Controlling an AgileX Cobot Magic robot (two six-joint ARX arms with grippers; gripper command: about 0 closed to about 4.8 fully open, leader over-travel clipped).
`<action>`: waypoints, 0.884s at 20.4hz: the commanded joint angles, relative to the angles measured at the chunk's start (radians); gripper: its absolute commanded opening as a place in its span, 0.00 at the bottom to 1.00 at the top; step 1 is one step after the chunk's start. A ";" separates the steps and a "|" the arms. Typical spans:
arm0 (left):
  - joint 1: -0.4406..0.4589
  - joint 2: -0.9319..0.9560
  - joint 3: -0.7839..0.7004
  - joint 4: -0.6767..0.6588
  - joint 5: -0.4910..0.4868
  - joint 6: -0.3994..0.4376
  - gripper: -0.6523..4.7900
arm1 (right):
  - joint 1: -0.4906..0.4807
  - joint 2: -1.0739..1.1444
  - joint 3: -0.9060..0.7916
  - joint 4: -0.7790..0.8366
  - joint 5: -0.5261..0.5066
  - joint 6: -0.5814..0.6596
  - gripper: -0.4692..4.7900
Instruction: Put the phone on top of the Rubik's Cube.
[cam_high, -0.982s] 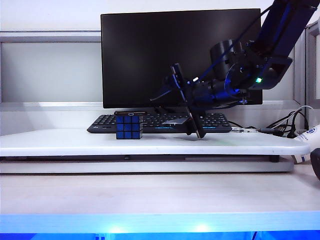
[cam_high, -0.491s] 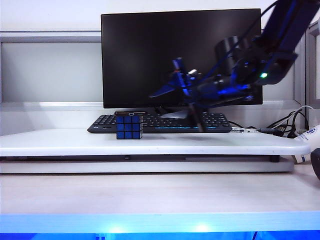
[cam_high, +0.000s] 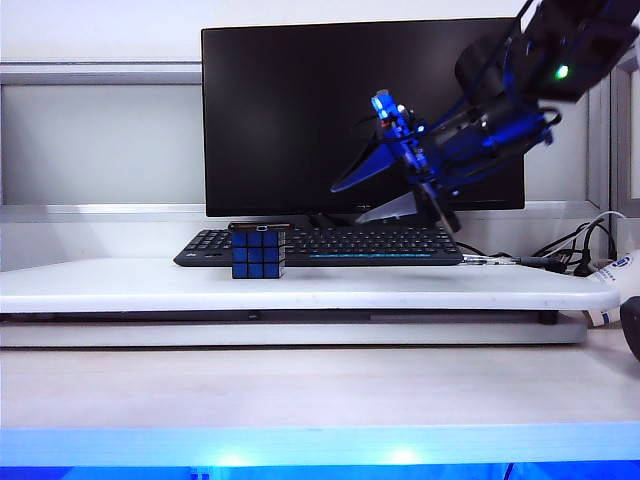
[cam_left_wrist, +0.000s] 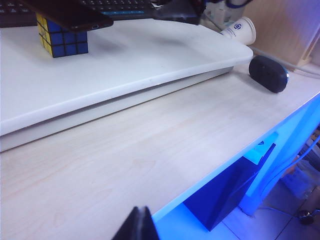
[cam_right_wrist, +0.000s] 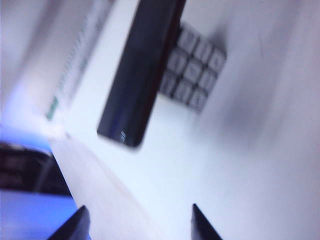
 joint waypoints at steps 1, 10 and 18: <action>0.001 0.000 -0.003 -0.022 0.004 0.001 0.11 | 0.000 -0.046 0.003 -0.160 0.032 -0.139 0.58; 0.001 0.000 -0.003 -0.022 0.005 0.001 0.11 | 0.000 -0.108 0.003 -0.542 0.194 -0.404 0.45; 0.001 0.000 -0.003 -0.022 0.005 0.002 0.11 | 0.000 -0.306 -0.105 -0.506 0.340 -0.433 0.25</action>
